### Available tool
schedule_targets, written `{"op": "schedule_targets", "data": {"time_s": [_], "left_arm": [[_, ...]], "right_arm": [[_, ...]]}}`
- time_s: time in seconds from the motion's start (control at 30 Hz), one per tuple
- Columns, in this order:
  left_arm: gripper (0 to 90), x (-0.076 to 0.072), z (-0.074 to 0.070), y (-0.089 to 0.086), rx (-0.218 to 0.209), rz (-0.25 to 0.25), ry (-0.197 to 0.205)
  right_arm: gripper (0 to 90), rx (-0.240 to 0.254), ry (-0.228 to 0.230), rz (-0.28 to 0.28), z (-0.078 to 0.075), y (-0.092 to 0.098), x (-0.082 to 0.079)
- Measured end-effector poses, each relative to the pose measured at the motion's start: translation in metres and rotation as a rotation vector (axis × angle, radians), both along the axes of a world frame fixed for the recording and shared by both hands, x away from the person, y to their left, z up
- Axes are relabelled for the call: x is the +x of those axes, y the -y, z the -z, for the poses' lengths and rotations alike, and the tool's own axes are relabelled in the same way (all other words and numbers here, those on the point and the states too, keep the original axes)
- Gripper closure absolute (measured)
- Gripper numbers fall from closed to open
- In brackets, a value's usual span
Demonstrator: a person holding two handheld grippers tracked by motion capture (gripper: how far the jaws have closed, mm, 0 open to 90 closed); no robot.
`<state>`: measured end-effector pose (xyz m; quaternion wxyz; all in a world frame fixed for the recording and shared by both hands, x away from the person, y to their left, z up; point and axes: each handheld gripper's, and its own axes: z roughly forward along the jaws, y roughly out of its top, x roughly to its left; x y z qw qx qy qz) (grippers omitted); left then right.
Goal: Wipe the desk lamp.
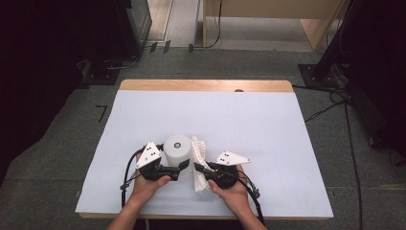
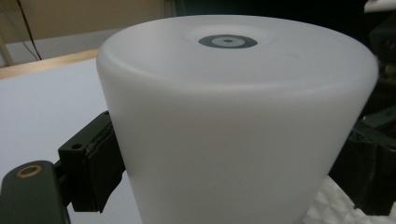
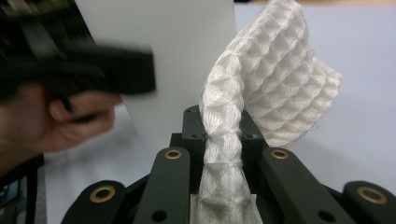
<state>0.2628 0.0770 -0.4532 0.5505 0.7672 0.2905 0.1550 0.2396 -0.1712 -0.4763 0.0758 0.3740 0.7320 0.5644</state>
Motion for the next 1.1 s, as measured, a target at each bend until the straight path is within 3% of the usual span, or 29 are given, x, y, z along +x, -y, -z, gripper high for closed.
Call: {"op": "schedule_targets", "data": {"time_s": [0.17,0.27,0.43,0.6,0.73,0.9,1.1], "left_arm": [[9.0,-0.002,0.005,0.010,0.045,0.024,-0.002],[9.0,-0.002,0.004,0.011,0.035,0.026,-0.006],[9.0,-0.001,-0.003,0.004,-0.021,0.016,-0.002],[9.0,0.000,-0.003,0.001,-0.034,-0.004,0.009],[8.9,0.002,0.003,0.004,0.009,-0.037,0.033],[8.9,0.005,0.014,0.004,0.037,-0.074,0.026],[8.8,0.005,0.021,0.004,0.072,-0.097,0.039]], "right_arm": [[78.8,0.035,0.069,0.021,-0.018,0.008,-0.004],[78.8,0.043,0.095,0.021,-0.024,0.012,-0.007],[78.8,0.012,0.059,0.017,-0.009,0.008,-0.002],[78.7,-0.025,0.011,0.007,0.003,0.003,0.002],[78.7,-0.018,0.006,0.043,0.003,0.010,0.004],[78.7,-0.006,0.006,0.090,0.001,0.020,0.007],[78.7,-0.004,0.007,0.102,0.001,0.024,0.007]]}}
